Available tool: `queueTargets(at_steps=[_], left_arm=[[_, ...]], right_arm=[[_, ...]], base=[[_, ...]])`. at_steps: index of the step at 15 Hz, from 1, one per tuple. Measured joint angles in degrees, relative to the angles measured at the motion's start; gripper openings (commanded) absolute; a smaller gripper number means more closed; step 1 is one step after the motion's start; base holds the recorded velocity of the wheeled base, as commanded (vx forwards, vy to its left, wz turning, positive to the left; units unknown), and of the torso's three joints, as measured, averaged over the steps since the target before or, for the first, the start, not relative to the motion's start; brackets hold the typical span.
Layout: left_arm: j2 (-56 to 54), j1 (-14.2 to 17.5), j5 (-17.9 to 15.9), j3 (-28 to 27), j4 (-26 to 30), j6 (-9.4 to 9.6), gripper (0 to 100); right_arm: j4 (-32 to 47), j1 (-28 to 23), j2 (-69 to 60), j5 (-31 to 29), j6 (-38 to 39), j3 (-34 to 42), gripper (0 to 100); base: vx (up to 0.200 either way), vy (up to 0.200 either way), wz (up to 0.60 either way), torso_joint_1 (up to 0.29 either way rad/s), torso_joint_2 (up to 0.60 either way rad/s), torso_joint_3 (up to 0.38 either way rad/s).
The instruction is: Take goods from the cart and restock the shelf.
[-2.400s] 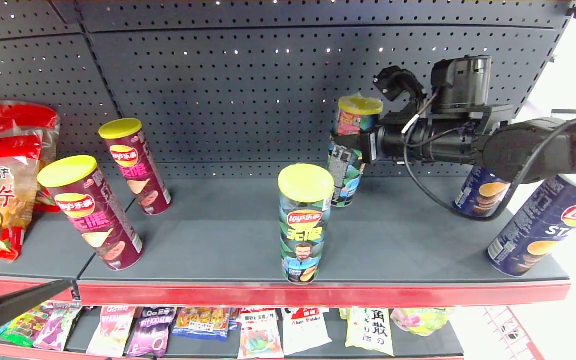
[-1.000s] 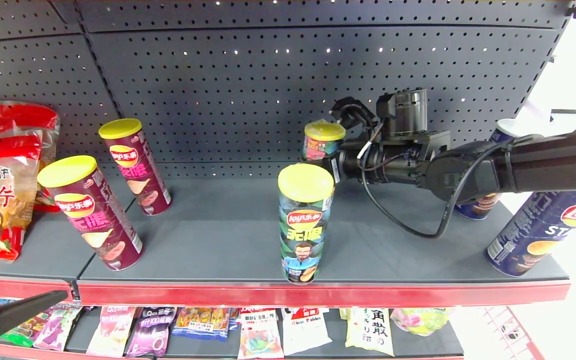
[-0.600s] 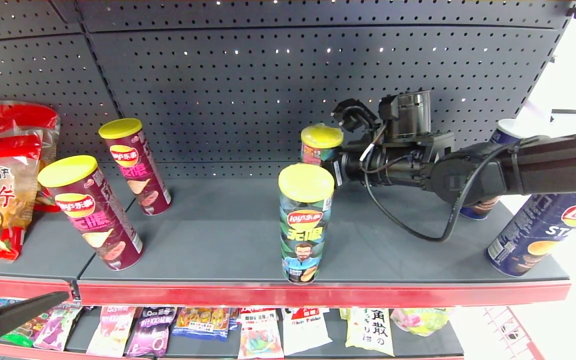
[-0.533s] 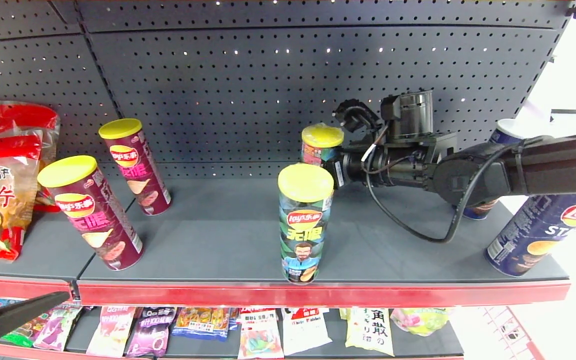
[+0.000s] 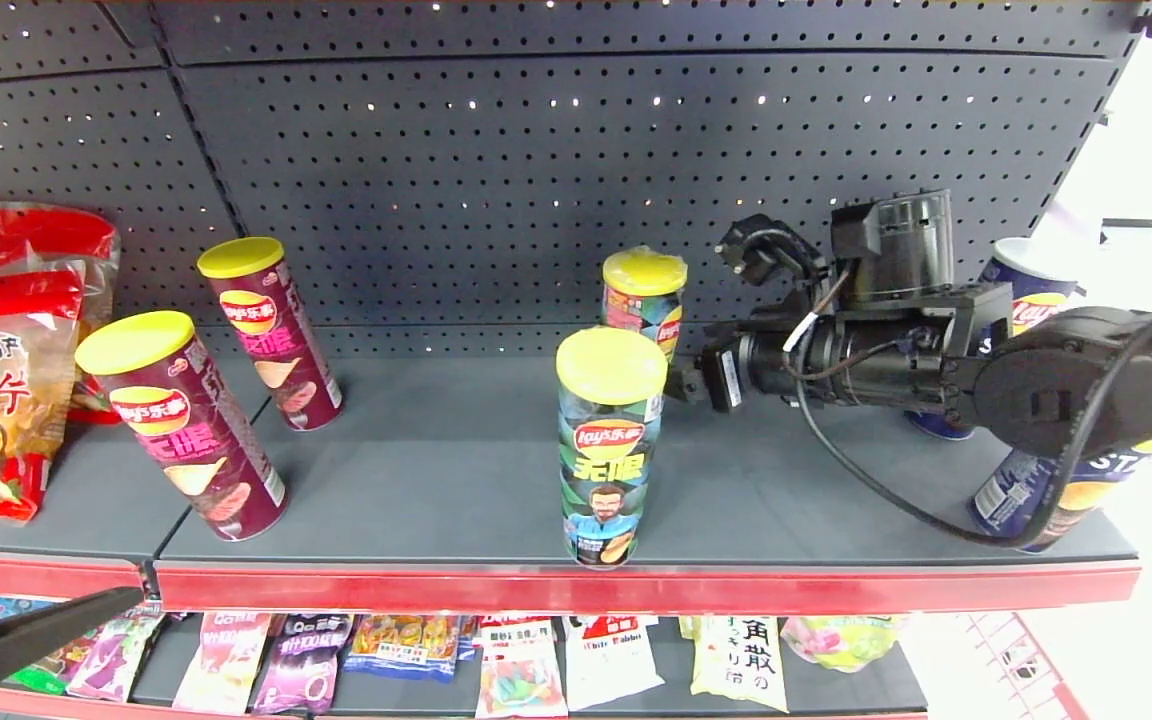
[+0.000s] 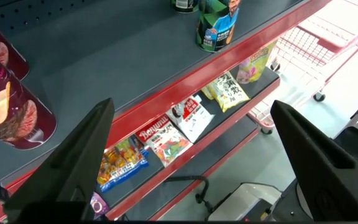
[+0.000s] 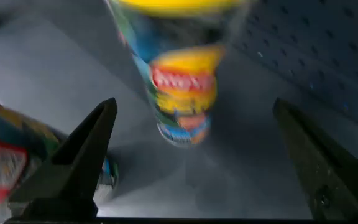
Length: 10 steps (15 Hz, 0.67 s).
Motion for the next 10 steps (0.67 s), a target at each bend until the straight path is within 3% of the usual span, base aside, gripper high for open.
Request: queueTargets(at_steps=[5,10], left_arm=[[1.0,0.0,0.2,0.4,0.0,-0.02,100],[5.0,0.3,0.9,-1.5,0.0,-0.13,100]], right_arm=[[0.0,-0.4,-5.6,-5.0,1.9,6.4,100],[0.0,-0.6,-14.4,-5.7,2.0,14.1,100]], base=[[0.0,0.0,0.0,0.0,0.0,0.0],[0.0,0.0,0.0,0.0,0.0,0.0]])
